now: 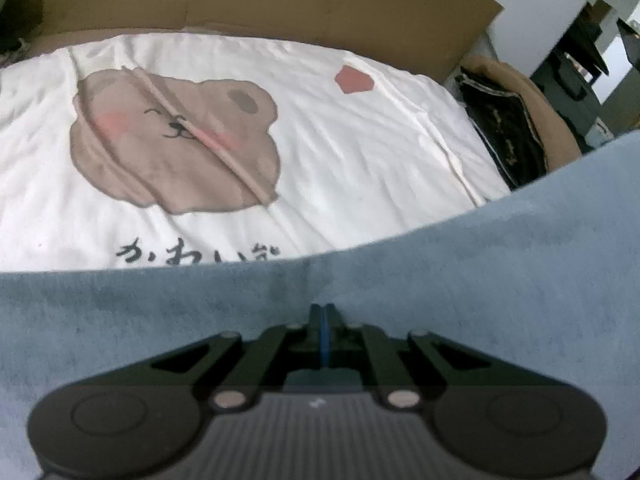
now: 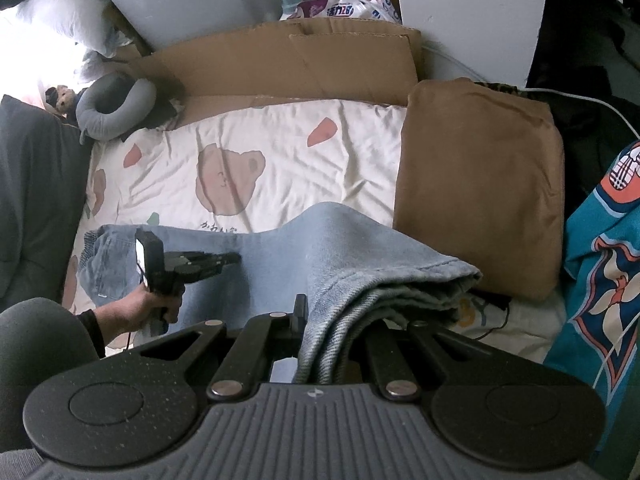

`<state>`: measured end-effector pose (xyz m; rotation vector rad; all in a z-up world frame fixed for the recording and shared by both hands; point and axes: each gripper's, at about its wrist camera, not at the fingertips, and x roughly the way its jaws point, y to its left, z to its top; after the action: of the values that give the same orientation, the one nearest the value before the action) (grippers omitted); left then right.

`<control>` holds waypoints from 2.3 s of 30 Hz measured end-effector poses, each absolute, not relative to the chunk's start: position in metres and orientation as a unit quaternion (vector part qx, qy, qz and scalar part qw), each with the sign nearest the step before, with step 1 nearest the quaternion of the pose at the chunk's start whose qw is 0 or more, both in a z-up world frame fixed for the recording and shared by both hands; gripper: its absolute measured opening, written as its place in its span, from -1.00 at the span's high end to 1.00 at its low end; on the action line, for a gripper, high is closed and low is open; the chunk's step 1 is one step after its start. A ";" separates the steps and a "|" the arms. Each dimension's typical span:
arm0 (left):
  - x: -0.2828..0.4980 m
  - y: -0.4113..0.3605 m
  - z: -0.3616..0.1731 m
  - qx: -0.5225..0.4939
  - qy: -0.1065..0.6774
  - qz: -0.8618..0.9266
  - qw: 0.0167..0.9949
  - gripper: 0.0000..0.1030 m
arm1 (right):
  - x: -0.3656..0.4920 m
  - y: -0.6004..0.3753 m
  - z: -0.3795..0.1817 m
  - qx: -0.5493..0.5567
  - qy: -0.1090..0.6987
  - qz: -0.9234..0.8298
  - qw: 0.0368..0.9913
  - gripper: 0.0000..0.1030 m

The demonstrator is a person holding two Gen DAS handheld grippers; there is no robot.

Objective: Fold clothes

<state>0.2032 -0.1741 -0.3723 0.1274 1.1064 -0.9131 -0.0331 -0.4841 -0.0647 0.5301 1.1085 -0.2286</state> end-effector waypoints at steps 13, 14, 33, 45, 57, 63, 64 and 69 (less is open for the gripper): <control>0.154 -0.136 -0.362 0.049 0.513 -0.430 0.741 0.71 | -0.007 -0.484 -0.039 0.236 0.540 -0.095 0.802 0.90; 0.149 -0.133 -0.360 0.047 0.514 -0.431 0.741 0.70 | -0.004 -0.482 -0.037 0.231 0.543 -0.092 0.802 0.90; 0.123 -0.039 -0.340 0.066 0.510 -0.370 0.774 0.03 | 0.026 -0.460 -0.019 0.195 0.591 -0.081 0.779 0.90; 0.160 0.061 -0.306 0.076 0.451 -0.213 0.864 0.05 | 0.026 -0.466 -0.026 0.205 0.576 -0.088 0.786 0.90; 0.209 0.143 -0.297 0.066 0.428 -0.106 0.895 0.21 | 0.022 -0.472 -0.029 0.218 0.574 -0.105 0.783 0.90; 0.224 0.162 -0.330 0.063 0.476 -0.101 0.871 0.46 | 0.025 -0.471 -0.027 0.216 0.578 -0.115 0.779 0.90; 0.227 0.165 -0.335 0.061 0.481 -0.099 0.869 0.53 | 0.026 -0.471 -0.026 0.216 0.577 -0.116 0.779 0.90; 0.238 0.177 -0.343 0.029 0.495 -0.090 0.864 0.94 | 0.033 -0.468 -0.012 0.209 0.570 -0.118 0.786 0.90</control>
<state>0.2380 0.1774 -0.3430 0.0614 1.0384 -0.1885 0.0333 -0.4678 -0.0118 0.4500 1.2300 -0.2535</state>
